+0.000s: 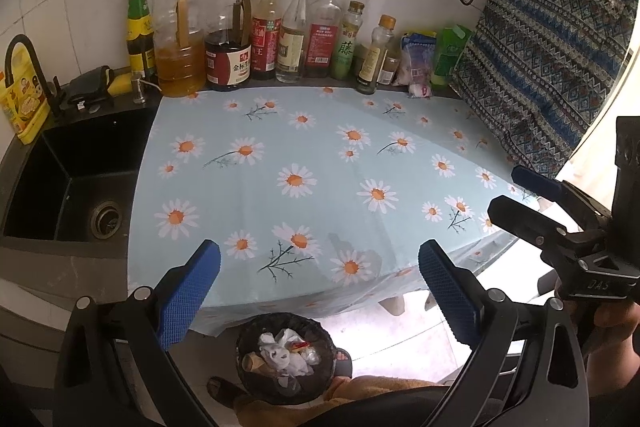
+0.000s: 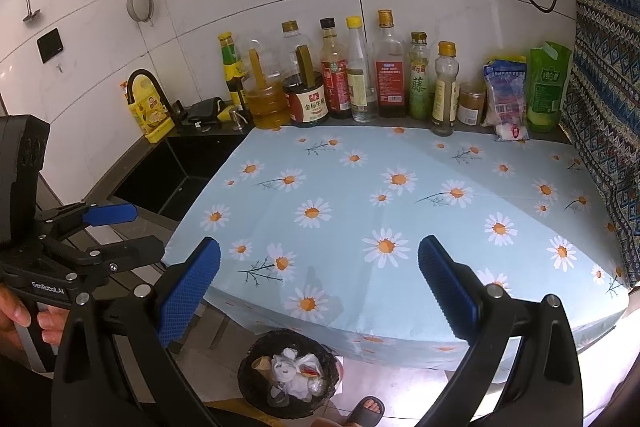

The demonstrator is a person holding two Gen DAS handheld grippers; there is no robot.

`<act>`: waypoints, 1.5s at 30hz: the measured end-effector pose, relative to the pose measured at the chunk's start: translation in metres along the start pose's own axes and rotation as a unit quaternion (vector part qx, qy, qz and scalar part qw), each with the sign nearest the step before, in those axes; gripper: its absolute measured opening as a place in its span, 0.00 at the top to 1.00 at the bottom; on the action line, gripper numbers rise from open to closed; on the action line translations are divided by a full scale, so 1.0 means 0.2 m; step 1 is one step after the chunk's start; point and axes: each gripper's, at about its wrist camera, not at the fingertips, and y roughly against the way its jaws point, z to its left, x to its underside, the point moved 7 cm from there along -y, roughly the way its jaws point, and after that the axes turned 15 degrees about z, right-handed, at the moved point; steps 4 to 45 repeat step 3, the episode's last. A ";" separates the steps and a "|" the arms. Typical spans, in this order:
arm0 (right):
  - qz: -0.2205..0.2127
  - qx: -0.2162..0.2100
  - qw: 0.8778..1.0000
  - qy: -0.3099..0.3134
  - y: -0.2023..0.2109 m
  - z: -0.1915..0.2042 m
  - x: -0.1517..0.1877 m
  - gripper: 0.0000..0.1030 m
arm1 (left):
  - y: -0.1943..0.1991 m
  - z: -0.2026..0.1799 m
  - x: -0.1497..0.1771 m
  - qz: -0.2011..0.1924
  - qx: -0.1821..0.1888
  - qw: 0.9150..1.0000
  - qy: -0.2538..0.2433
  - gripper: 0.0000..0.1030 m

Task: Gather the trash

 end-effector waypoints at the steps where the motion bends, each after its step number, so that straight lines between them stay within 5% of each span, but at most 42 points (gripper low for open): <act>1: 0.000 0.000 1.000 0.001 0.00 0.00 0.00 0.05 | 0.00 0.00 0.00 0.000 -0.001 1.000 0.001 0.06; 45: -0.001 -0.001 1.000 0.001 0.00 0.00 0.00 0.05 | 0.00 0.00 0.00 -0.001 -0.004 1.000 0.001 0.06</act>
